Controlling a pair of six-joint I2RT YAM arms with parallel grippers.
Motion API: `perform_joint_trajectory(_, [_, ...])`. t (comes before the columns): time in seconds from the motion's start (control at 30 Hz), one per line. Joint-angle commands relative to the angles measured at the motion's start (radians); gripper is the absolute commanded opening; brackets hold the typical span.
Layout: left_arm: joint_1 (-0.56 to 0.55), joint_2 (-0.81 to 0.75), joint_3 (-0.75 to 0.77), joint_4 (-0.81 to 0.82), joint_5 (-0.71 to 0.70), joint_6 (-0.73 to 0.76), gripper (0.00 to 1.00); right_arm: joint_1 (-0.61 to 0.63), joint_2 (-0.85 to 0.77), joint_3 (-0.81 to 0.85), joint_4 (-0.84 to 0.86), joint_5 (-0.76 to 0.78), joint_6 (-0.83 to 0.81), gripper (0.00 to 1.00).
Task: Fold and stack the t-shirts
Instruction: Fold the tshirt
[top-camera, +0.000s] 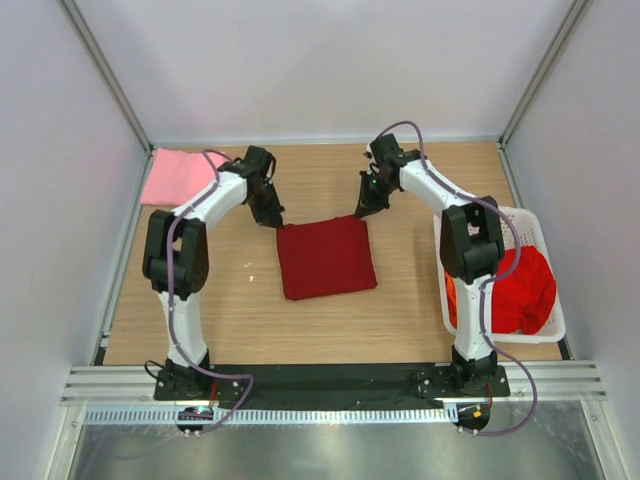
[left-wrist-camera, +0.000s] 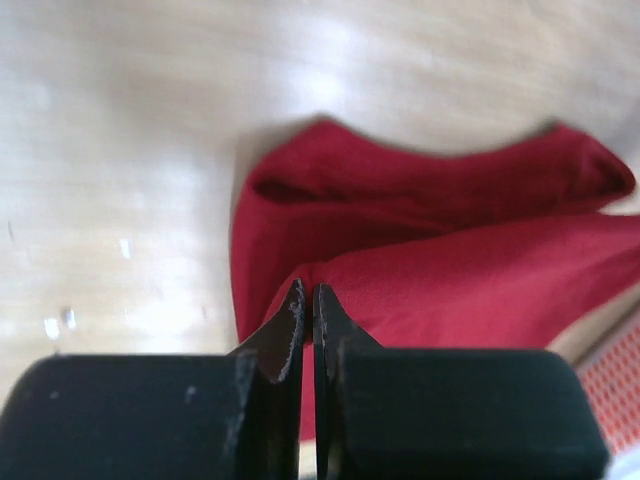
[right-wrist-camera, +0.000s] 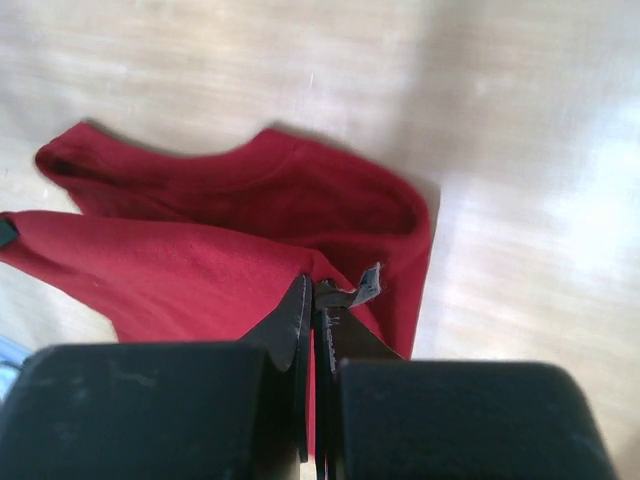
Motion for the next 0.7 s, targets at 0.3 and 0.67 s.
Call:
perform_joint_trajectory(0.3, [0.041, 0.281, 0.256, 0.065, -0.146, 0.097, 0.0, -0.041, 0.195, 0.087, 0.192, 0.099, 0.047, 0.01])
perform_joint_trajectory(0.67, [0.043, 0.224, 0.336, -0.034, -0.203, 0.117, 0.37, -0.044, 0.24, 0.178, 0.085, 0.134, 0.031, 0.01])
